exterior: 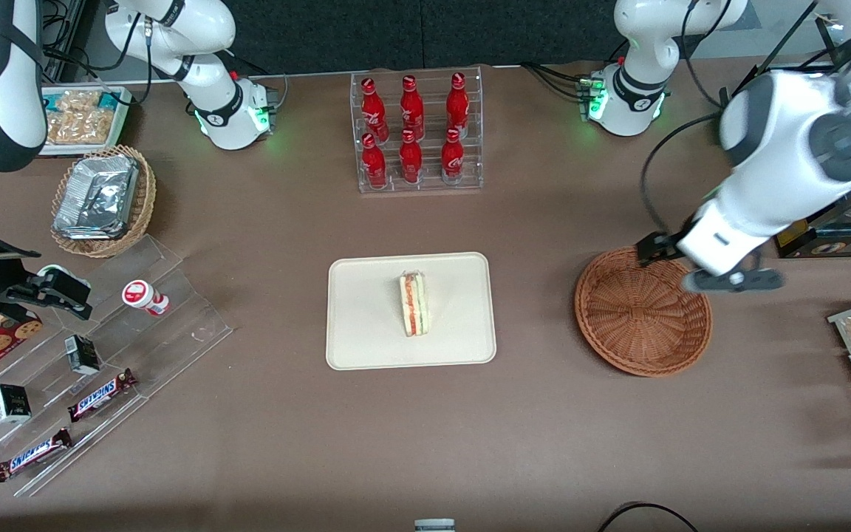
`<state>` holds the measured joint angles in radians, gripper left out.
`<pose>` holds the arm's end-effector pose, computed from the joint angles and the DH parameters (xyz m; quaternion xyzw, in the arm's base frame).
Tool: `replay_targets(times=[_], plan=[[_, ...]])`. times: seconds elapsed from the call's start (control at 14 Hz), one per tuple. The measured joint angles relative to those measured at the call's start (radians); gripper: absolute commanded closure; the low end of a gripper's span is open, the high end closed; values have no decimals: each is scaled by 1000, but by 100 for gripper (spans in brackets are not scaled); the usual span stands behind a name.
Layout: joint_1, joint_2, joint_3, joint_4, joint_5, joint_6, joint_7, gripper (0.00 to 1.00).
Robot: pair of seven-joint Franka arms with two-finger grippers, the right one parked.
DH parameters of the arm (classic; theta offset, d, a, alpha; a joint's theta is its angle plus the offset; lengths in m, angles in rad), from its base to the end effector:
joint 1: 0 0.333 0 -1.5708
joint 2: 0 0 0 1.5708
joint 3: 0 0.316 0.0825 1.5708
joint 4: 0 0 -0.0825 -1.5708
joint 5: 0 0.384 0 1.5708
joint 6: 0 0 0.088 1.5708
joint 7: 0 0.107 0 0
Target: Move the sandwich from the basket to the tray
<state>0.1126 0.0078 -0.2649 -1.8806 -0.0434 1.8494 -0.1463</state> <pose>0.5523 -0.0879 0.4967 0.9996 0.0034 -0.0224 0.0186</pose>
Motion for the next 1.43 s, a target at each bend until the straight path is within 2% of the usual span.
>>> replay_targets(times=[0.14,0.43,0.57,1.14,1.43], plan=[[43,-57,2,43,-1,-94,39,0],[73,-88,5,250,-1,-302,71,0],[73,-88,5,291,-1,-318,71,0],[52,-65,9,299,16,-318,76,0],[-57,-66,122,338,25,-328,76,0]])
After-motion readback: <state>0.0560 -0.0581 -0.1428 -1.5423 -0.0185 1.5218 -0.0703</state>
